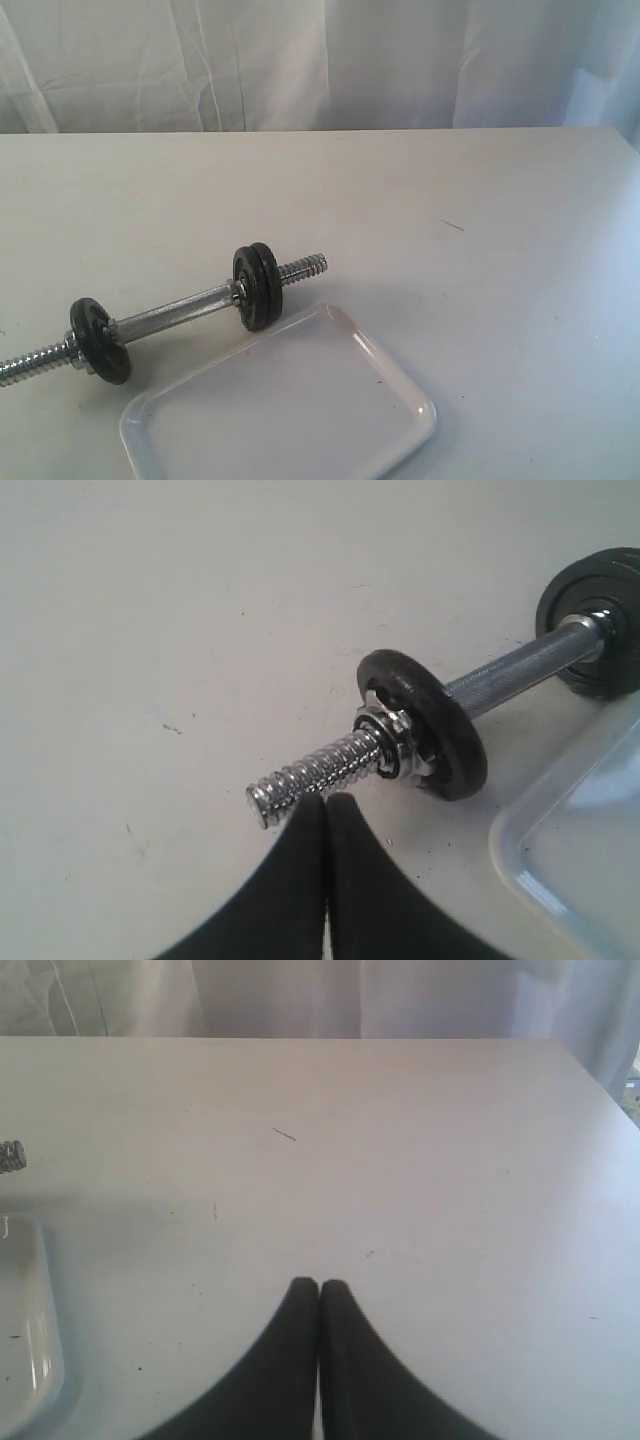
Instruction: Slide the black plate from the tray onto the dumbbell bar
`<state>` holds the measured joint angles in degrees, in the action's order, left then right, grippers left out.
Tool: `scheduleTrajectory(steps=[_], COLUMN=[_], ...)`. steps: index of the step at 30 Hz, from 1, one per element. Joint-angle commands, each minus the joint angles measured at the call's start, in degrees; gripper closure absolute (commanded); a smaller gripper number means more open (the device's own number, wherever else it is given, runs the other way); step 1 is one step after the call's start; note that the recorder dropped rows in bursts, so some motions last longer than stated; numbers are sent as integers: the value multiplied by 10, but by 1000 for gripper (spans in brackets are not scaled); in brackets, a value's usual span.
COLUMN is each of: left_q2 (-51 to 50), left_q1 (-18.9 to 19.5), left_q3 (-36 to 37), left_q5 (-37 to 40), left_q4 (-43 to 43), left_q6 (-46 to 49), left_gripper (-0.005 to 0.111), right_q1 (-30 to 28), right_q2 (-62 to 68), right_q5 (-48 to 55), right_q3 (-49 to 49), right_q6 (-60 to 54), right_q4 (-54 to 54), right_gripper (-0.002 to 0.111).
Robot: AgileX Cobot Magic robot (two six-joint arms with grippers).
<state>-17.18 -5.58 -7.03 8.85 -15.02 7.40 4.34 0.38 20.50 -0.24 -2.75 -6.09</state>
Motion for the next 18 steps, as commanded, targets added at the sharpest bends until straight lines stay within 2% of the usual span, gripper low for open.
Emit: scheduleTrajectory(steps=[1,6,11,18], left_q2=[67,117,167,172], left_q1=[22,42,43,43], left_q3=[44,70,70,70], left_q5=[-2,5,44,36], left_q4=[1,1,19,36], left_q6=[-38,-62,-74,-74], left_gripper=[107,107,107,107], right_q1=[-4,-4,-4,-4], right_q2=[-4,-4,-4,-4], right_q5=[-3,-3,-3,-3], right_q3=[2,2,2,2], right_q6=[-5,-5,-5,-5], right_q4=[3,3,2,2], right_gripper=[108,108,108,108])
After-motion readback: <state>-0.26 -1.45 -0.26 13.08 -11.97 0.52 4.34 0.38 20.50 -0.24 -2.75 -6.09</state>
